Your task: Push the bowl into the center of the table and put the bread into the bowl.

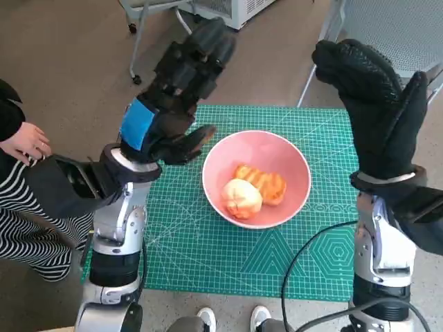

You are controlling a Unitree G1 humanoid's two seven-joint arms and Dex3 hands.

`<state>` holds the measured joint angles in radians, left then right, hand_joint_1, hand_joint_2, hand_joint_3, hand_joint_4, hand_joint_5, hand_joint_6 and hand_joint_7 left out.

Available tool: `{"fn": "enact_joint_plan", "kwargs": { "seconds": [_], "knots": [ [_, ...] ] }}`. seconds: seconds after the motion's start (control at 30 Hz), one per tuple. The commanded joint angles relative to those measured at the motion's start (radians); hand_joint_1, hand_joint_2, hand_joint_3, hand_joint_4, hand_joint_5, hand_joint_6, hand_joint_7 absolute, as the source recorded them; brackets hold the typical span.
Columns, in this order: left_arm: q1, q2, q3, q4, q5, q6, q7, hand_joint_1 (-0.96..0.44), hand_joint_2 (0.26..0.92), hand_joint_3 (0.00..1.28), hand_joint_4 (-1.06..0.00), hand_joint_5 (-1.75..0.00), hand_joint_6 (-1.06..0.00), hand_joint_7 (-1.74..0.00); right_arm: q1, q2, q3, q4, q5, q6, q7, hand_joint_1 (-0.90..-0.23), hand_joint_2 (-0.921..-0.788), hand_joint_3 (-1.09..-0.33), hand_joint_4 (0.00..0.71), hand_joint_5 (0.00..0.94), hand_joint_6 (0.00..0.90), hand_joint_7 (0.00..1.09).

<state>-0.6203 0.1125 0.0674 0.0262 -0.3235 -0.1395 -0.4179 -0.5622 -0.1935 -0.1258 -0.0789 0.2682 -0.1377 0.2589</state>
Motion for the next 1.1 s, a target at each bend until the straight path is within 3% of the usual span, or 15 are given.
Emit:
{"fn": "enact_joint_plan", "kwargs": {
  "seconds": [0.03,1.1],
  "knots": [
    [0.012,-0.009,-0.006,-0.002,0.021,-0.026,0.016,0.02,0.678,0.70,0.00,-0.44,0.00,-0.69,0.018,-0.003,-0.002,0.015,-0.008,0.005,0.000,-0.667,-0.921,-0.642,0.210,0.001,0.081,0.54],
    [0.030,0.005,-0.006,-0.051,-0.010,0.050,0.016,0.00,0.685,0.73,0.00,-0.47,0.00,-0.74,0.035,0.000,-0.001,-0.007,0.003,0.023,0.001,-0.674,-0.921,-0.634,0.211,0.001,0.076,0.56]
  ]
}}
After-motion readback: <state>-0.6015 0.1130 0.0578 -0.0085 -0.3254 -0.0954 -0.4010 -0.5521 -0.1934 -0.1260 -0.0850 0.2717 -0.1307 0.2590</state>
